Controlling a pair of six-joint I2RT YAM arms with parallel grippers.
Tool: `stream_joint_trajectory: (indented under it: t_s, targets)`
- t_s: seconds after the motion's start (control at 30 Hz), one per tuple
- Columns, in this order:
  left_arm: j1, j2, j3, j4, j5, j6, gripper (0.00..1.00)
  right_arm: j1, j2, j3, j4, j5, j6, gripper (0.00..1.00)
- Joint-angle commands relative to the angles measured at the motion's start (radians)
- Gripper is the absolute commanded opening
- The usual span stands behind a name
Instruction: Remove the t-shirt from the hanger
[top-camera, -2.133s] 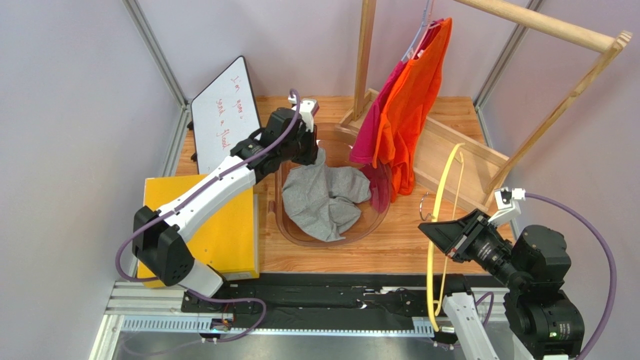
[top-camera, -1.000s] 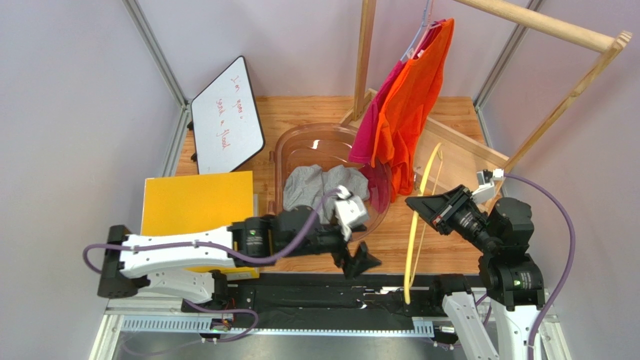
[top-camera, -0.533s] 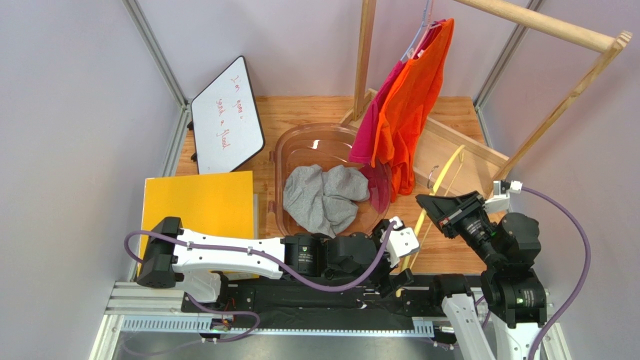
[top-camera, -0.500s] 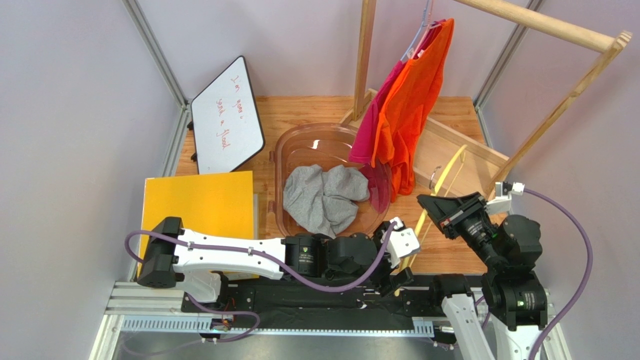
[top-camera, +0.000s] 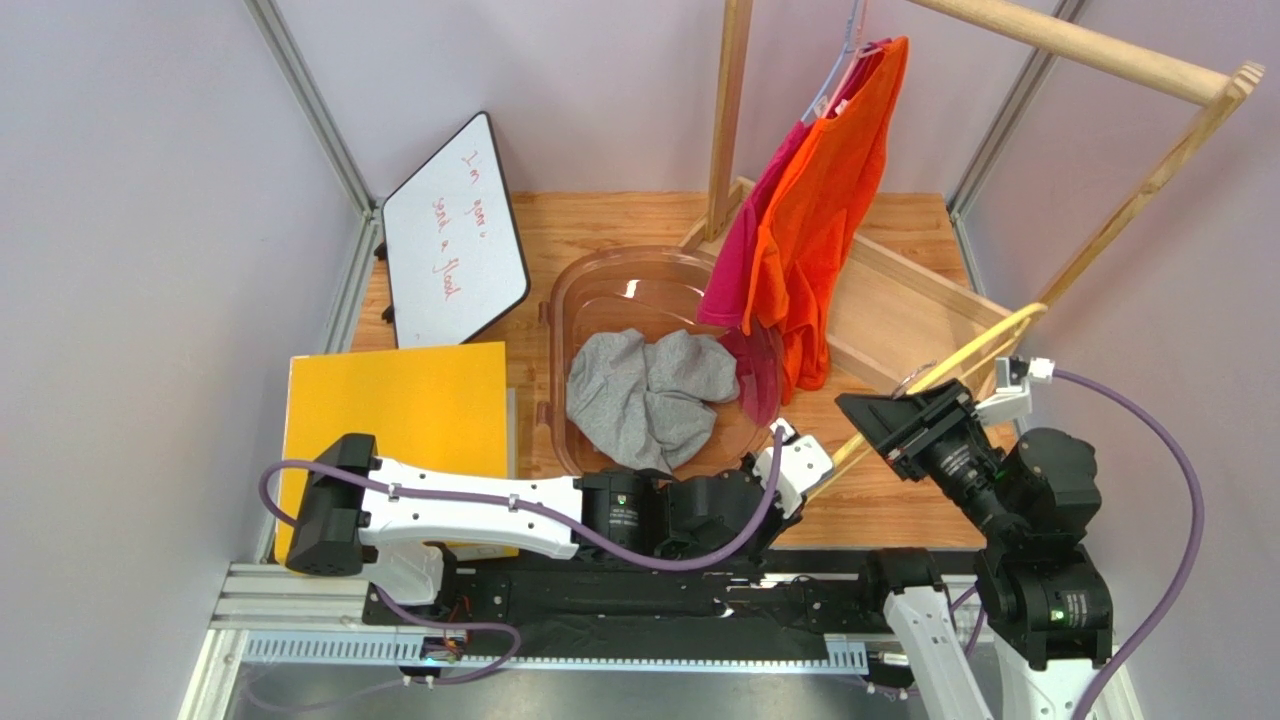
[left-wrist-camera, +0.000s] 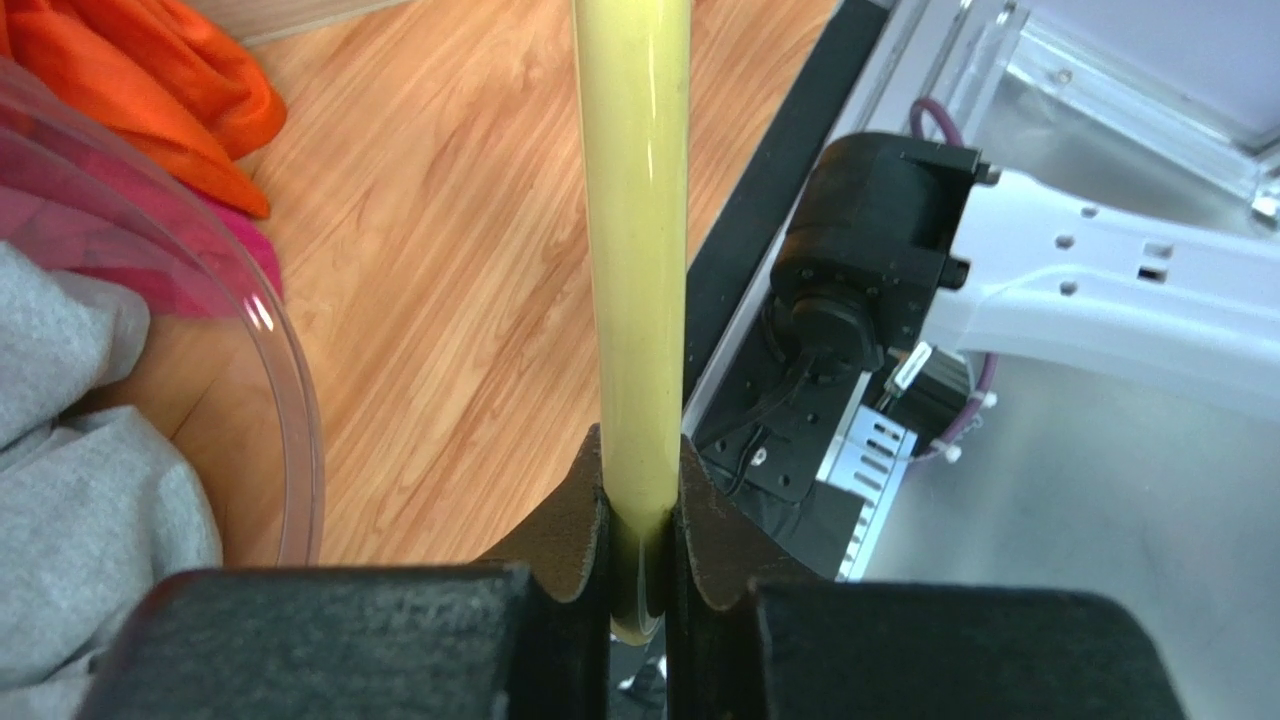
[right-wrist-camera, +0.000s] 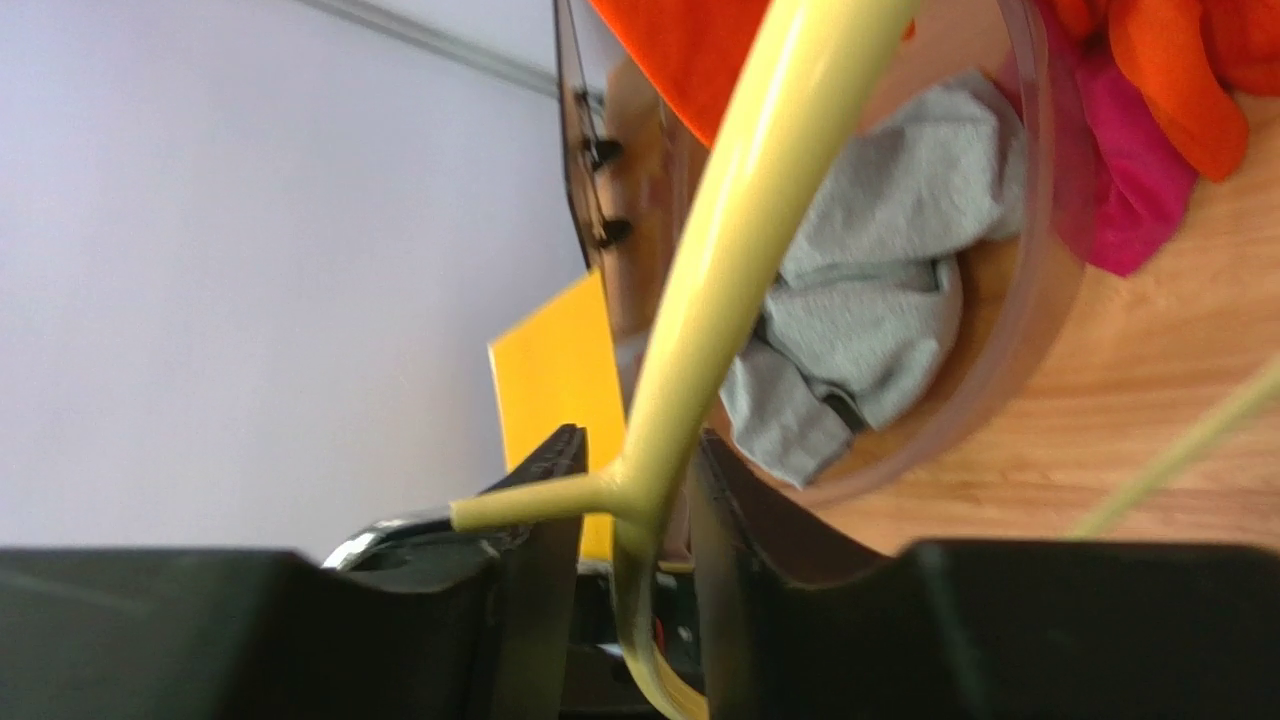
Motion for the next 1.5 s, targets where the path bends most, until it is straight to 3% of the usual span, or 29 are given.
stream_joint_trajectory:
  t_s: [0.0, 0.13, 0.3, 0.5, 0.73, 1.07, 1.47]
  targets:
    - [0.011, -0.035, 0.096, -0.055, -0.026, -0.025, 0.00, 0.005, 0.023, 0.006, -0.094, -0.149, -0.199, 0.42]
    - [0.020, -0.010, 0.162, -0.135, -0.013, -0.085, 0.00, 0.005, 0.010, 0.012, -0.138, -0.184, -0.274, 0.60]
    - [0.051, 0.011, 0.208, -0.166, 0.068, -0.165, 0.00, 0.006, -0.026, 0.027, -0.169, -0.169, -0.291, 0.65]
    - [0.057, 0.060, 0.301, -0.236, 0.073, -0.217, 0.00, 0.005, -0.075, 0.018, -0.137, -0.184, -0.268, 0.59]
    - [0.068, 0.067, 0.321, -0.233, 0.076, -0.253, 0.00, 0.005, -0.086, -0.010, -0.134, -0.216, -0.271, 0.40]
    - [0.071, 0.096, 0.338, -0.222, 0.085, -0.269, 0.00, 0.005, -0.081, -0.053, -0.077, -0.271, -0.254, 0.36]
    - [0.069, 0.129, 0.381, -0.202, 0.131, -0.259, 0.00, 0.005, -0.104, -0.114, -0.042, -0.290, -0.206, 0.21]
